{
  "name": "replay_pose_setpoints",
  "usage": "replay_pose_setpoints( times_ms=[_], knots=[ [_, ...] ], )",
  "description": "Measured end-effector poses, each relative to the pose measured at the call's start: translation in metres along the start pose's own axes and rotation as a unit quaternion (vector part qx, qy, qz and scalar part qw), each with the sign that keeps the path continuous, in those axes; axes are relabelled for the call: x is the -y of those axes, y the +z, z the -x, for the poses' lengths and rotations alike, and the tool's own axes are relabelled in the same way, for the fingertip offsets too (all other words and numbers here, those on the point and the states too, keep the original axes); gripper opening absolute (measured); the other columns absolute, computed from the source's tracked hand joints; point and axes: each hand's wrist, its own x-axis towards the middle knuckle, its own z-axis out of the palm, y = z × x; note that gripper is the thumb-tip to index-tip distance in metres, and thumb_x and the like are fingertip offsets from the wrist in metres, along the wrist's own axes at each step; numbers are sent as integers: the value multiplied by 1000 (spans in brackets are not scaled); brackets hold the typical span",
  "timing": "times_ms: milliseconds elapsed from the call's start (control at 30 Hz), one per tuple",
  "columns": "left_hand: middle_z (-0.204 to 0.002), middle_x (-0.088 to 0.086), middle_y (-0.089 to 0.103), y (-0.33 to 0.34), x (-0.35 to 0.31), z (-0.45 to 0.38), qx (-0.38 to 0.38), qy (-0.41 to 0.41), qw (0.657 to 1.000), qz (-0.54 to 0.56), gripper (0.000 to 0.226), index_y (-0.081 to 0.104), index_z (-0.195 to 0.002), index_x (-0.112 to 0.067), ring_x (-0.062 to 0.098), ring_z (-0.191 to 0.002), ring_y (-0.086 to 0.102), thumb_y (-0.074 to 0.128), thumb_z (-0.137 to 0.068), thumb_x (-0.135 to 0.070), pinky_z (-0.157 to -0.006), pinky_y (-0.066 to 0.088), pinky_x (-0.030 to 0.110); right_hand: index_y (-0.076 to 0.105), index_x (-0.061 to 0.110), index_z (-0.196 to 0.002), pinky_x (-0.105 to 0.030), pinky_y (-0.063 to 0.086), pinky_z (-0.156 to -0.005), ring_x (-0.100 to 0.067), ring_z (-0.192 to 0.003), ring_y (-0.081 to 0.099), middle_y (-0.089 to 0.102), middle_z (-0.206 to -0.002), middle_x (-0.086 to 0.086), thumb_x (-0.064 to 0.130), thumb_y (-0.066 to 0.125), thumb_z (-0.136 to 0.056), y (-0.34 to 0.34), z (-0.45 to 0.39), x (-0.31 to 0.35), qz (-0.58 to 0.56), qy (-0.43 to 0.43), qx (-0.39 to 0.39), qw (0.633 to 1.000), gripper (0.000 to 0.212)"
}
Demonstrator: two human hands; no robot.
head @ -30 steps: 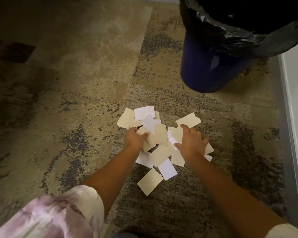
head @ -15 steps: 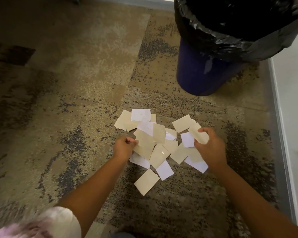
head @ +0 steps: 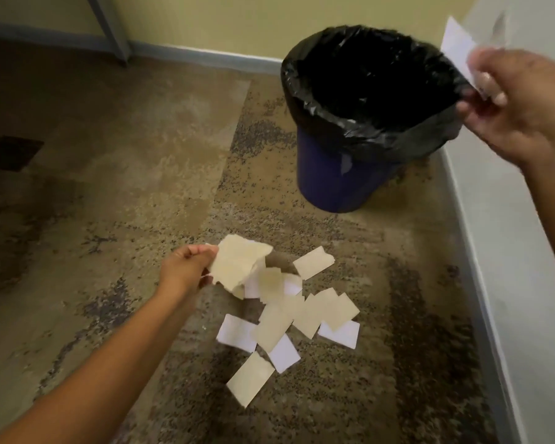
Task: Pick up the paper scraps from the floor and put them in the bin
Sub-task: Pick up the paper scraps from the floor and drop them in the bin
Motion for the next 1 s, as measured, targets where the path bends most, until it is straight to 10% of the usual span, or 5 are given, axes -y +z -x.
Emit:
replay_pose_setpoints(
  times_ms=[233,467,700,833,1000],
  knots=[
    [-72,5,58,17,-99,26,64,80,994,45,18,55,-75,-10,0,-37,57,54,-90,1,-39,47,11,24,12,-145,-33,49,-95,-29,-116,57,41,-140,-22,61,45,-86,-5,-22,-9,-26,127,21,991,80],
    [-77,6,61,43,-152,35,95,111,988,44,15,56,-77,-8,3,-44,60,55,-89,1,-47,52,12,55,21,-94,-27,56,-69,-11,-79,66,65,-88,0,44,43,-94,-38,51,-76,-144,130,-41,980,26],
    [-95,9,62,100,-209,41,127,120,983,54,5,58,-94,-6,12,-73,64,56,-90,-5,-58,57,15,59,10,-95,-32,51,-69,-21,-73,59,63,-83,-10,35,47,-93,-22,139,-176,-23,286,-42,957,27],
    [-127,17,53,139,-231,44,197,113,971,68,42,44,-132,-3,22,-94,64,55,-92,-7,-75,59,25,59,9,-92,-33,51,-66,-22,-72,60,64,-83,-11,29,50,-94,-13,160,-200,-27,335,-36,941,22],
    [-129,5,48,142,-211,34,148,256,952,-81,49,31,-140,-21,23,-114,52,50,-95,-20,-95,49,36,58,16,-96,-30,52,-69,-19,-83,63,64,-96,-6,29,54,-92,-9,164,-223,49,365,54,928,13]
  ],
)
